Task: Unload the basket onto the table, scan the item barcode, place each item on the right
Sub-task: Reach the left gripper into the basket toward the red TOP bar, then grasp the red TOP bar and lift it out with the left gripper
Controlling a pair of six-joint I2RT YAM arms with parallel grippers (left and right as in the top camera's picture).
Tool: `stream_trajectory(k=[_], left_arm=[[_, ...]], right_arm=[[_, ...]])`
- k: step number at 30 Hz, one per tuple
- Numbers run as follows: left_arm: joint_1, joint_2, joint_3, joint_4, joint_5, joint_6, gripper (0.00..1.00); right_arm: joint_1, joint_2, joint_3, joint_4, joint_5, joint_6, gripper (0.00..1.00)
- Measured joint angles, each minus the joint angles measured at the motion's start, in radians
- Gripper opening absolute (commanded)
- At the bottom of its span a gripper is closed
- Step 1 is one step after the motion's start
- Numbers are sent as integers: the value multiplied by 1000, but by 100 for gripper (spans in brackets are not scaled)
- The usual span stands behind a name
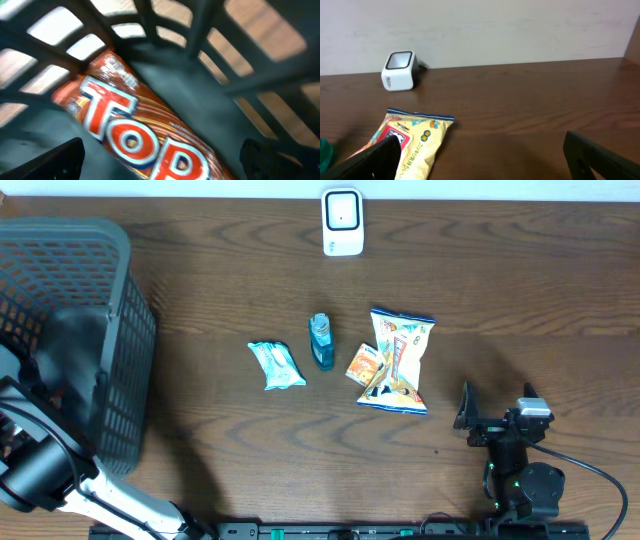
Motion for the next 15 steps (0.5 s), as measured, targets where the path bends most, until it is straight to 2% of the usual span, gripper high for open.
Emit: stream_trajectory(k=[6, 10, 11, 15], left_arm=[[0, -6, -29, 36, 50, 50, 99], [0, -17, -52, 51, 62, 66, 80], [0, -21, -60, 51, 62, 68, 71], [0, -38, -94, 47, 63, 85, 20]], right_arm=[[0, 0, 0, 0, 0, 0, 99], [0, 0, 0, 0, 0, 0, 99], [0, 0, 0, 0, 0, 0, 99], [0, 0, 0, 0, 0, 0, 99]])
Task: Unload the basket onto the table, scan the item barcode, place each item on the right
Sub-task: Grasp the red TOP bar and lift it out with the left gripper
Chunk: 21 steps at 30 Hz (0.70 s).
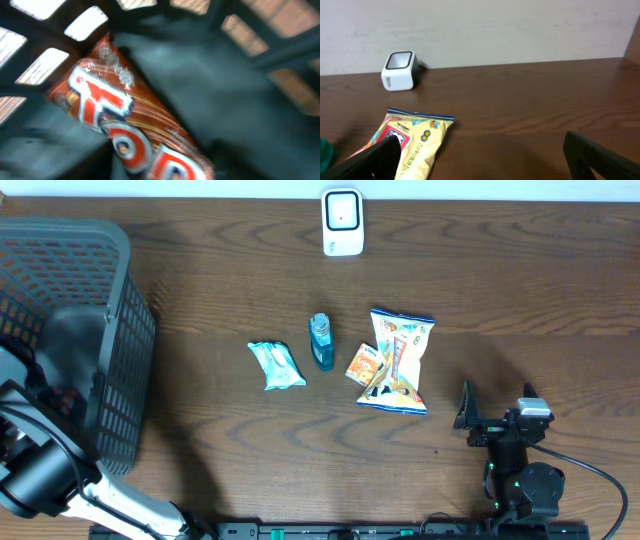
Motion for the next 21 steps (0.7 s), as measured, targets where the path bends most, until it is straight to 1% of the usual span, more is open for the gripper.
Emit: stream_trajectory(k=[1, 5, 8, 10, 12, 15, 18, 21], left_arm=[[0, -3, -9, -5, 0, 11, 8], [0, -11, -25, -28, 9, 82, 7], [6, -18, -24, -26, 44, 162, 7], [10, -25, -19, -19, 95, 239, 7], [11, -39, -3, 23, 203, 337, 7], [9, -57, 21, 77, 369, 442, 7], [4, -113, 52, 105, 494, 513, 7], [1, -235, 94, 123, 561, 553, 7]], right_arm=[[0, 0, 0, 0, 0, 0, 99], [0, 0, 0, 0, 0, 0, 99], [0, 0, 0, 0, 0, 0, 99], [0, 0, 0, 0, 0, 0, 99], [0, 0, 0, 0, 0, 0, 99], [0, 0, 0, 0, 0, 0, 99], [0, 0, 0, 0, 0, 0, 99], [0, 0, 0, 0, 0, 0, 99]])
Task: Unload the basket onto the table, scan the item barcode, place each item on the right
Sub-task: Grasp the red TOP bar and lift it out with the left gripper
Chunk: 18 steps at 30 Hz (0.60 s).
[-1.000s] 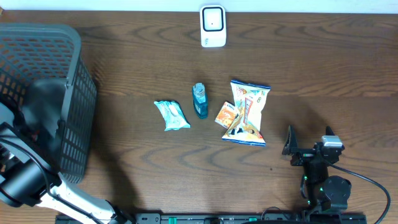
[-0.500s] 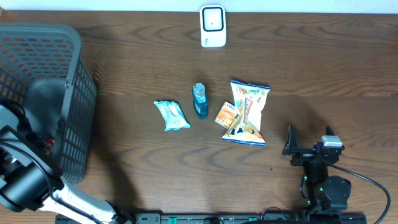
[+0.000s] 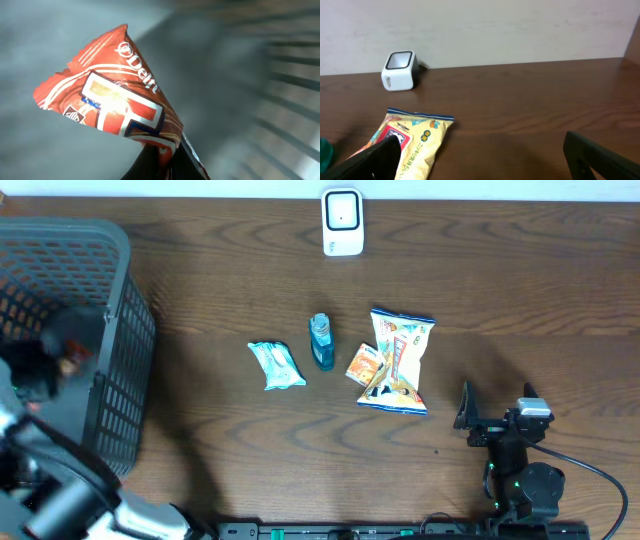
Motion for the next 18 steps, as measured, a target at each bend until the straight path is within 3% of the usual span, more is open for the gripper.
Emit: stream_trajectory(k=[11, 14, 18], left_arm=[[-24, -602, 77, 126, 197, 45, 7], [-112, -700, 79, 134, 281, 84, 7], [-344, -745, 80, 102, 359, 221, 7]], right_arm=[[0, 0, 0, 0, 0, 0, 99], [0, 0, 0, 0, 0, 0, 99], [0, 0, 0, 0, 0, 0, 99]])
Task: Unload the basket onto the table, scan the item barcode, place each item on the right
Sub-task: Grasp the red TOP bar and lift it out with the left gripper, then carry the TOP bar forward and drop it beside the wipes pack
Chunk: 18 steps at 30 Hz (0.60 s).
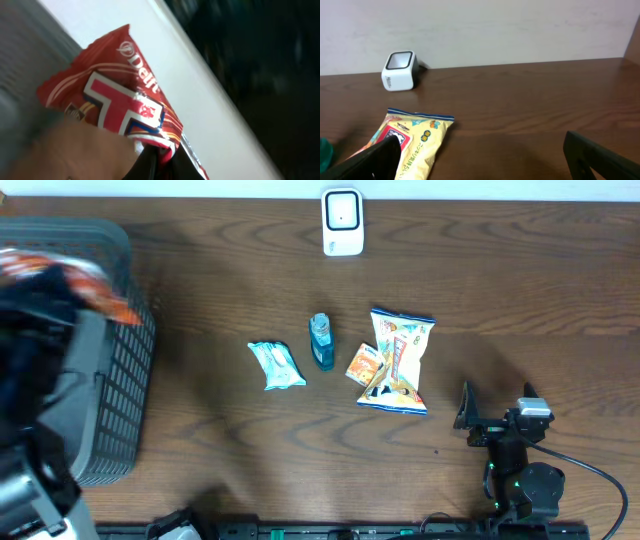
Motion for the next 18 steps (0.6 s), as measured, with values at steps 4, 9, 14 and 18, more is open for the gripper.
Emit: stream_trajectory(k=[4, 9, 14, 18], left_arm=[[-242, 20, -2, -109, -2, 171, 7], [-483, 84, -45, -236, -165, 286, 7], [-666, 222, -115, -241, -277, 388, 7], [-749, 375, -142, -195, -307, 441, 7]], right_arm=[[0, 0, 0, 0, 0, 0, 99], [0, 0, 0, 0, 0, 0, 99], [0, 0, 0, 0, 0, 0, 99], [0, 0, 0, 0, 0, 0, 99]])
